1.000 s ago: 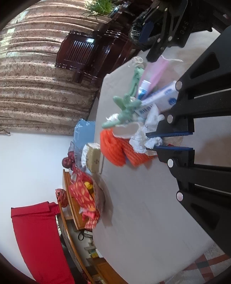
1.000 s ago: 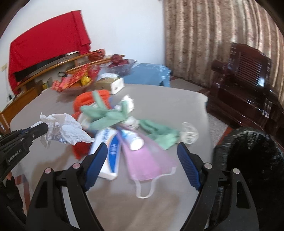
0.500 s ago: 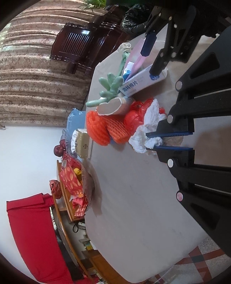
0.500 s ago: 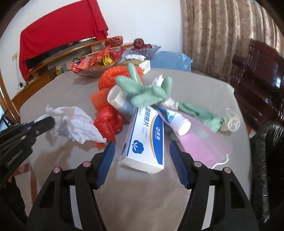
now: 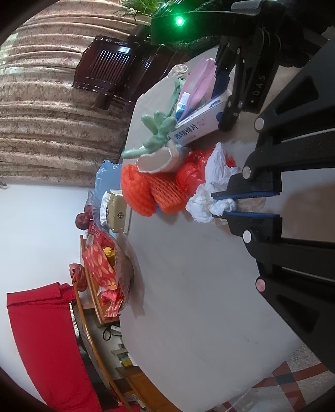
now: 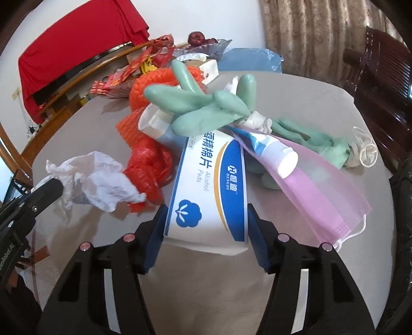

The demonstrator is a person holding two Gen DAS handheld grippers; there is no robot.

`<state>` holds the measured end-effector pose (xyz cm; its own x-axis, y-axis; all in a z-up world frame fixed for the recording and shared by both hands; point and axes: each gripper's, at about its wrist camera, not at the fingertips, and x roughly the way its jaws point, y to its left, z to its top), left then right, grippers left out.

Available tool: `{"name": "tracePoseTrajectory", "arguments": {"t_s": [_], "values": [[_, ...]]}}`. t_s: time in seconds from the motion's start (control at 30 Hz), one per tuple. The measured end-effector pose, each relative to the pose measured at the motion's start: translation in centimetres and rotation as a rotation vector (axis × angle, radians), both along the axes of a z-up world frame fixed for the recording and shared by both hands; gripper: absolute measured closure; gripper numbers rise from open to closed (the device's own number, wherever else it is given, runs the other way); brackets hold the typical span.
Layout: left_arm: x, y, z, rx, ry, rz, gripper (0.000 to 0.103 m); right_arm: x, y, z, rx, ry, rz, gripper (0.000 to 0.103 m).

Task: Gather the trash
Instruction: 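Grasp the white alcohol-pad box with the right gripper and lift it, then carry the box over the black bin and open the right gripper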

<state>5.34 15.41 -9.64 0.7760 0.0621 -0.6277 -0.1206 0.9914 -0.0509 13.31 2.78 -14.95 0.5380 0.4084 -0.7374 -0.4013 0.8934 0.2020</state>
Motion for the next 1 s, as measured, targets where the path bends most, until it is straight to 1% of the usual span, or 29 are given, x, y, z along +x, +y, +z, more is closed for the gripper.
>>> {"name": "tracePoseTrajectory", "arguments": {"t_s": [0.13,0.17,0.23,0.37,0.53,0.63,0.8,0.87,1.0], "values": [[-0.3,-0.3,1.2,0.005,-0.024,-0.005,0.094,-1.1,-0.3,2.0,0.001,-0.031,0.018,0.047],[-0.4,-0.5,1.5,0.006,-0.031,-0.007,0.094,-1.6,-0.7,2.7,0.011,-0.039,0.024,0.047],[-0.6,-0.8,2.2,0.006,-0.044,-0.015,0.094,-2.6,-1.3,3.8,-0.001,-0.065,0.027,0.048],[-1.0,-1.7,3.4,0.004,-0.066,-0.033,0.094,-4.6,-3.3,6.2,0.028,-0.105,0.017,0.049],[-1.0,-4.1,4.6,-0.022,-0.073,-0.098,0.094,-6.2,-5.6,8.3,0.037,-0.147,-0.002,0.050],[-1.2,-6.1,5.1,-0.018,-0.086,-0.147,0.094,-7.1,-7.5,9.7,0.057,-0.181,-0.029,0.050],[-0.8,-9.3,6.3,-0.022,-0.113,-0.229,0.094,-8.1,-11.0,12.1,0.068,-0.259,-0.116,0.050],[-0.4,-10.5,6.8,-0.023,-0.127,-0.261,0.094,-8.3,-13.3,12.8,0.064,-0.285,-0.170,0.050],[0.7,-13.9,7.9,-0.031,-0.162,-0.352,0.094,-8.8,-17.6,13.2,0.010,-0.331,-0.285,0.050]]}}
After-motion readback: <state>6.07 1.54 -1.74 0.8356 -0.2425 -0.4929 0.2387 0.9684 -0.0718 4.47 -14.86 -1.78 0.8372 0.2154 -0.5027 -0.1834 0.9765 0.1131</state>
